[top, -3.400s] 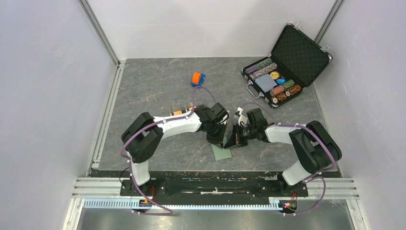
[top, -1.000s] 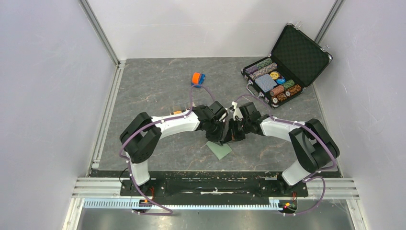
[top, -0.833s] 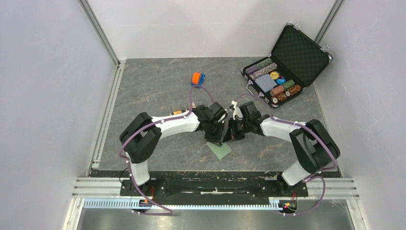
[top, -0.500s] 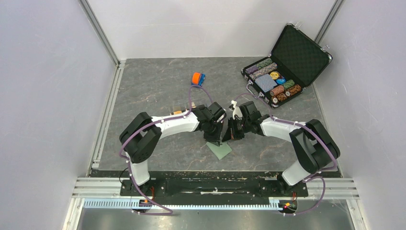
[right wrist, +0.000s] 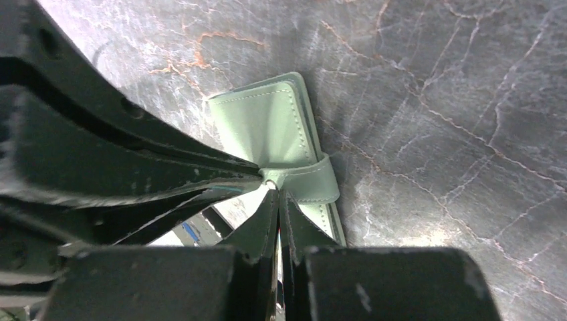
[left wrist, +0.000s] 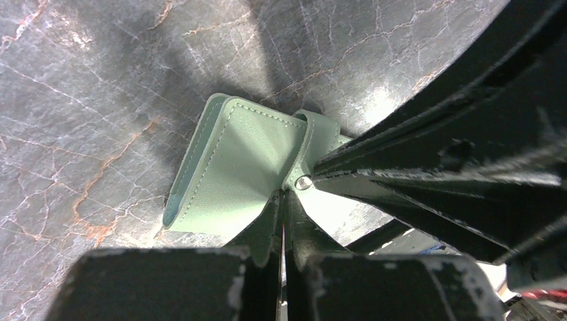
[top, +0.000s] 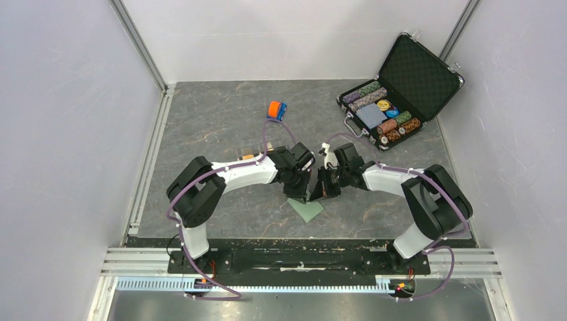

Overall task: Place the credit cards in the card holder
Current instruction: Close the card holder at the center of the board.

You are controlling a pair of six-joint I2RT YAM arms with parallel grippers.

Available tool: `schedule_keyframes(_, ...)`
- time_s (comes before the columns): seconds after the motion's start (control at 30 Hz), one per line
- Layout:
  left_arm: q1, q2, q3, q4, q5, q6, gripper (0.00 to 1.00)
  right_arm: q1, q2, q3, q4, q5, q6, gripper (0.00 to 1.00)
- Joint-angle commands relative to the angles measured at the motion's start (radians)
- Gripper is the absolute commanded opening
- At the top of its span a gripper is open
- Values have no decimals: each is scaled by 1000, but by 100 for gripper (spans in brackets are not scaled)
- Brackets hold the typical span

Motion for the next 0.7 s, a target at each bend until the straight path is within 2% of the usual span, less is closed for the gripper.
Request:
schedule_keyframes(0.0,6,-12,1,30,16,-31,2,12,33,-9,24,-17,-18,0)
schedule_keyframes(0.33,5,7,-4,36,33,-31,2,34,87,48,-61,49,-36,0)
schedule_keyframes(0.67,5,39,-4,7,-4,-61,2,98,154,123,-266,270,-103,0)
